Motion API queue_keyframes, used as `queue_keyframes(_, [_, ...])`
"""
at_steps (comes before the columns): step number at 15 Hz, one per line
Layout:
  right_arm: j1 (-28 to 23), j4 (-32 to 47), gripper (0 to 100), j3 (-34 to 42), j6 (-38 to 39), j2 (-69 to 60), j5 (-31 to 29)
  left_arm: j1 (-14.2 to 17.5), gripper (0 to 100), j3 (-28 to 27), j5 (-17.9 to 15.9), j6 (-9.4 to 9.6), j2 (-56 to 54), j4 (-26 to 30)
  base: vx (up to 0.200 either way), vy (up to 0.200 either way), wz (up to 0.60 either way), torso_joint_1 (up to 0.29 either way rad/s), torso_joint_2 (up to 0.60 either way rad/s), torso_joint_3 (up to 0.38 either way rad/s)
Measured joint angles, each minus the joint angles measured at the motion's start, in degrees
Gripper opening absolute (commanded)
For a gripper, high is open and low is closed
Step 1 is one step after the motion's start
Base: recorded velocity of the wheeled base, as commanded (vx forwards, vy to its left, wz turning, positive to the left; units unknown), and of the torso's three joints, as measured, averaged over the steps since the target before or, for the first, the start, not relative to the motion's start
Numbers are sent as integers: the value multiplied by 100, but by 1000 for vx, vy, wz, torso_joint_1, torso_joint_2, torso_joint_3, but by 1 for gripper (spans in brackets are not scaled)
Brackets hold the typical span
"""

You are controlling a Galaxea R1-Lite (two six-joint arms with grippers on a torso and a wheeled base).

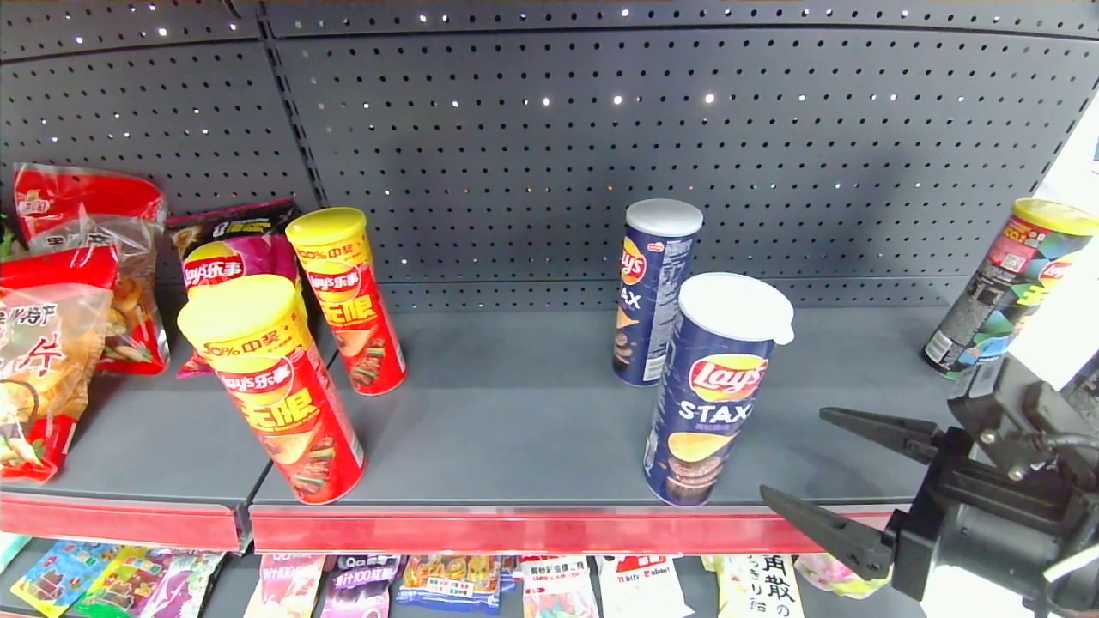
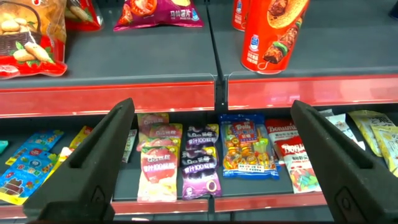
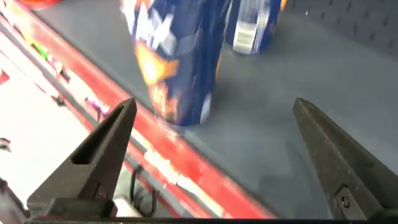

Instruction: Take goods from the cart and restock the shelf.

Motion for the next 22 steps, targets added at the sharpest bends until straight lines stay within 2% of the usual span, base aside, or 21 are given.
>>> queue_keyframes(2, [-232,28,100,77,-12,-24,-413,0,100,0,0,2,0,0,0,0,0,0,0,0])
queue_keyframes(5, [-424,11,100,-239,12,340,-1855,0,100,0,-10,2,0,1,0,0,0,0,0,0])
queue_keyframes(6, [-435,5,100,-394,51,508,-1963,0,100,-6,-11,9,0,1,0,0,0,0,0,0])
queue_keyframes(10, [-311,-16,100,-617,65,1015,-1831,5,100,-6,-10,65,0,0,0,0,0,0,0,0])
queue_keyframes(22, [-18,-16,100,-367,65,1291,-1727,0,100,-6,-10,95,0,-5,0,0,0,0,0,0])
